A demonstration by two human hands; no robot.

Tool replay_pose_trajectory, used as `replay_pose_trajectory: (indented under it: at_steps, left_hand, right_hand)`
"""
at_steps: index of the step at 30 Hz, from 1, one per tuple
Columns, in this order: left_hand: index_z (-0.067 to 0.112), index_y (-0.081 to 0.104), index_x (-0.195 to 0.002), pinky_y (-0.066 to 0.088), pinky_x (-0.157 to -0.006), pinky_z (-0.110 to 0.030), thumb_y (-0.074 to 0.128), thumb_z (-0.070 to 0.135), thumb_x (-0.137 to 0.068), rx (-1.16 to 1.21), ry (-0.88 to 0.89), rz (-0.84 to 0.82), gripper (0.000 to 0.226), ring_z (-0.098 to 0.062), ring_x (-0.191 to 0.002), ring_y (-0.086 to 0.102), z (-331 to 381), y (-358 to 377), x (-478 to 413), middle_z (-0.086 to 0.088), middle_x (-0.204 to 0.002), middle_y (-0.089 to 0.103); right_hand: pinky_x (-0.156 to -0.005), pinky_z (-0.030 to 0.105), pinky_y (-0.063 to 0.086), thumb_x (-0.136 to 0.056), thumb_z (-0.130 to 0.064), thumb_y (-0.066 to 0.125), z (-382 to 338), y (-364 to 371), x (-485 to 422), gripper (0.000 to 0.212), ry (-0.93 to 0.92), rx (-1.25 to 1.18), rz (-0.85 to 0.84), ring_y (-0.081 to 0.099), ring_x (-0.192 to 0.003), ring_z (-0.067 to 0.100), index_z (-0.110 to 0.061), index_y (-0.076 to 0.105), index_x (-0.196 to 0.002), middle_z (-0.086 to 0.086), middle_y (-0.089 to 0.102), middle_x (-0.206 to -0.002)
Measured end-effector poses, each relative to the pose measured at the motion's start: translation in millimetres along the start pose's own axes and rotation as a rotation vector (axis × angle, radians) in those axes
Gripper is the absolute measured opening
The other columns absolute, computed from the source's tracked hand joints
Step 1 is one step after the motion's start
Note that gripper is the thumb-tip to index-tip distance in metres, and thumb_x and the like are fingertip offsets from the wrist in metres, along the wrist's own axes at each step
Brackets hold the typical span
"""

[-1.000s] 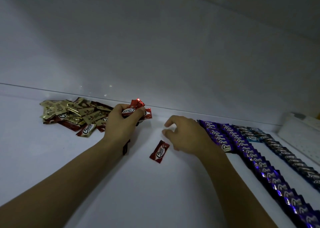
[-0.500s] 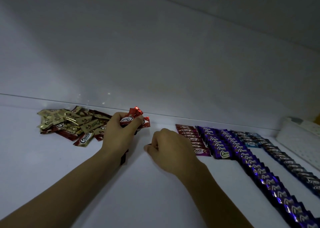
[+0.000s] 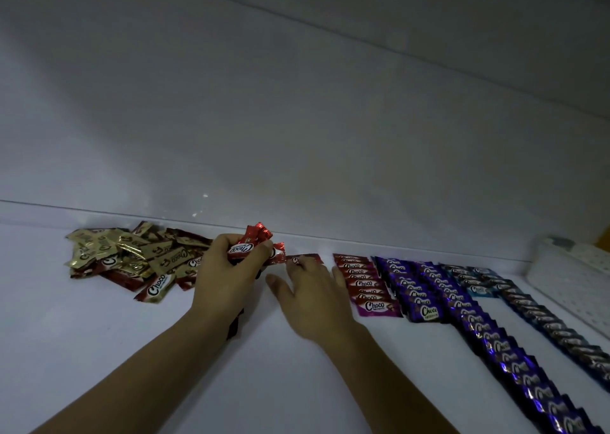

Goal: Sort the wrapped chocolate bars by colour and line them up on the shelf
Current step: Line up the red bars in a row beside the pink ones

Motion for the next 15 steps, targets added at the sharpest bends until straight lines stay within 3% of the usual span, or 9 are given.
replay_pose_trajectory:
  at_steps: [4,8,10,11,13,15]
  left_hand:
    - [0.020,0.061,-0.092,0.040,-0.058,-0.023,0.072,0.027,-0.082,0.000,0.009,-0.004,0.017,-0.005,-0.063,0.058,0,1,2,0.000,-0.080,0.066]
    - [0.020,0.061,-0.092,0.040,-0.053,-0.017,0.071,0.027,-0.083,-0.013,0.020,-0.012,0.016,0.006,-0.054,0.057,2,1,3,0.003,-0.076,0.066]
    - [0.018,0.062,-0.091,0.039,-0.047,-0.013,0.070,0.027,-0.083,-0.001,0.009,-0.040,0.014,0.005,-0.051,0.055,4,1,4,0.007,-0.068,0.065]
    - [0.017,0.063,-0.089,0.038,-0.044,-0.012,0.069,0.026,-0.084,0.037,-0.018,-0.071,0.012,0.002,-0.049,0.054,5,0,5,0.008,-0.063,0.063]
    - [0.015,0.058,-0.078,0.034,-0.039,-0.016,0.066,0.027,-0.086,0.221,-0.129,-0.176,0.015,-0.006,-0.045,0.046,11,2,4,0.006,-0.056,0.054]
    - [0.012,0.048,-0.073,0.028,-0.034,-0.018,0.061,0.027,-0.085,0.403,-0.259,-0.258,0.023,-0.009,-0.040,0.035,20,7,5,0.000,-0.054,0.044]
  right_hand:
    - [-0.116,0.048,-0.002,-0.092,-0.066,0.014,2,5,-4,0.070,-0.014,0.030,-0.024,0.014,-0.145,0.017,-0.023,0.031,-0.146,0.000,0.025,-0.155]
    - [-0.116,0.046,-0.003,-0.094,-0.062,0.018,3,4,-2,0.065,-0.010,-0.025,-0.059,0.013,-0.145,0.016,-0.025,0.029,-0.147,0.000,0.024,-0.156]
    - [-0.117,0.047,0.010,-0.098,-0.053,0.022,2,-3,-1,0.052,-0.010,-0.047,-0.007,0.033,-0.137,0.019,-0.026,0.045,-0.137,0.000,0.044,-0.144]
    - [-0.113,0.045,0.024,-0.099,-0.049,0.026,2,-11,-1,0.045,-0.002,-0.109,0.075,0.050,-0.122,0.019,-0.026,0.056,-0.124,-0.001,0.059,-0.126]
    - [-0.088,0.035,0.045,-0.095,-0.055,0.034,4,-29,1,0.047,0.077,-0.512,0.213,0.063,-0.086,0.015,-0.023,0.068,-0.095,-0.005,0.069,-0.087]
    - [-0.075,0.027,0.049,-0.080,-0.068,0.040,3,-35,4,0.058,0.131,-1.034,0.083,0.067,-0.076,0.015,-0.021,0.071,-0.089,-0.001,0.073,-0.079]
Point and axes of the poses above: each hand's wrist, its own x-axis away from the middle knuckle, its own y-axis out of the palm, z = x × y, the point moved 4 cm from there along -x, towards the middle knuckle
